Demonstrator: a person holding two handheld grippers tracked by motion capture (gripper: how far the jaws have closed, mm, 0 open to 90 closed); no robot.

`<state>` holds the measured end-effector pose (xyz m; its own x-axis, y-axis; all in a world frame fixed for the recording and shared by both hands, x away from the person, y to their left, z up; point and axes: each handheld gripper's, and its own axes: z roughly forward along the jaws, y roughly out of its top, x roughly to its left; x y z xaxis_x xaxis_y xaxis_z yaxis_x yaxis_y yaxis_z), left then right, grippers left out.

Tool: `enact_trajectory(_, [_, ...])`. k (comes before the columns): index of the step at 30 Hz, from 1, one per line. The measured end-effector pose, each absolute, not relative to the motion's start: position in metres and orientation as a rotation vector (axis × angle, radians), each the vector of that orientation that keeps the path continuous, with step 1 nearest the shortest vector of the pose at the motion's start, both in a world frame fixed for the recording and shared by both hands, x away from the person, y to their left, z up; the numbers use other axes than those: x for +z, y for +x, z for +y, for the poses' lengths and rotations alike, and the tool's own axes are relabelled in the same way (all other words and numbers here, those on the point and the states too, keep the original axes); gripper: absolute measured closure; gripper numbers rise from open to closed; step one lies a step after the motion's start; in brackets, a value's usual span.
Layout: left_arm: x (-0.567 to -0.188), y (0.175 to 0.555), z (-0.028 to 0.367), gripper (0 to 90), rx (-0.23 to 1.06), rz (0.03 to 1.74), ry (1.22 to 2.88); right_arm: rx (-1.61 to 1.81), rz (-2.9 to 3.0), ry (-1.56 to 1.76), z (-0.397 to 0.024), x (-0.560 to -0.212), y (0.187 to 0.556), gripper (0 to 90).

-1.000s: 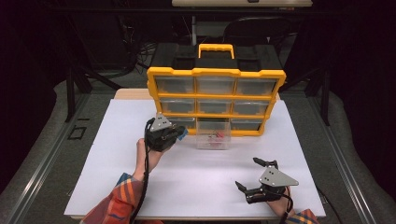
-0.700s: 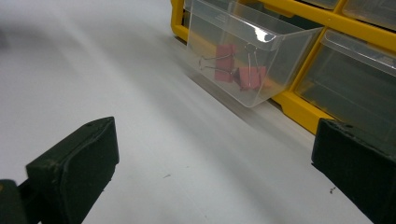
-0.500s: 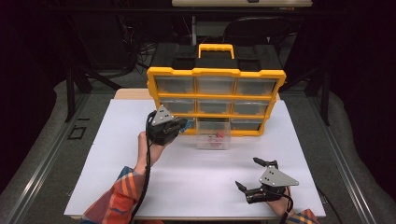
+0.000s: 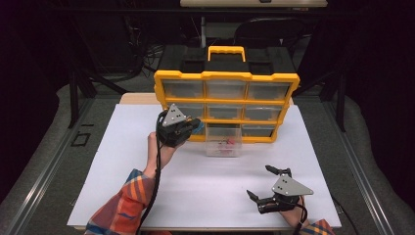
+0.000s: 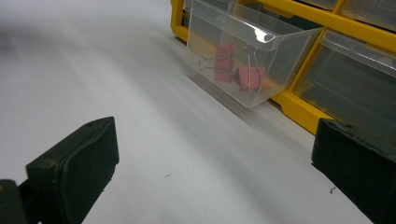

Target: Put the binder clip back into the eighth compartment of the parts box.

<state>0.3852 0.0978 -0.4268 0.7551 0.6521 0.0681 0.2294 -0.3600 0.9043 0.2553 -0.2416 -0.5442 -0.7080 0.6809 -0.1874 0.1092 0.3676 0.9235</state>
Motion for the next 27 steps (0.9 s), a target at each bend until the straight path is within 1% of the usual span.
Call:
enact_trajectory(11, [-0.422, 0.391, 0.078, 88.3, 0.509, 0.625, 1.937, 1.345, 2.079, 0.686, -0.243, -0.545, 0.257, 0.2])
enact_trajectory(18, [-0.429, 0.394, 0.061, 88.3, 0.479, 0.601, 1.965, 1.349, 2.078, 0.671, -0.242, -0.544, 0.253, 0.3])
enact_trajectory(27, [-0.444, 0.398, 0.052, 87.4, 0.446, 0.610, 1.972, 1.339, 2.086, 0.677, -0.242, -0.545, 0.253, 0.3])
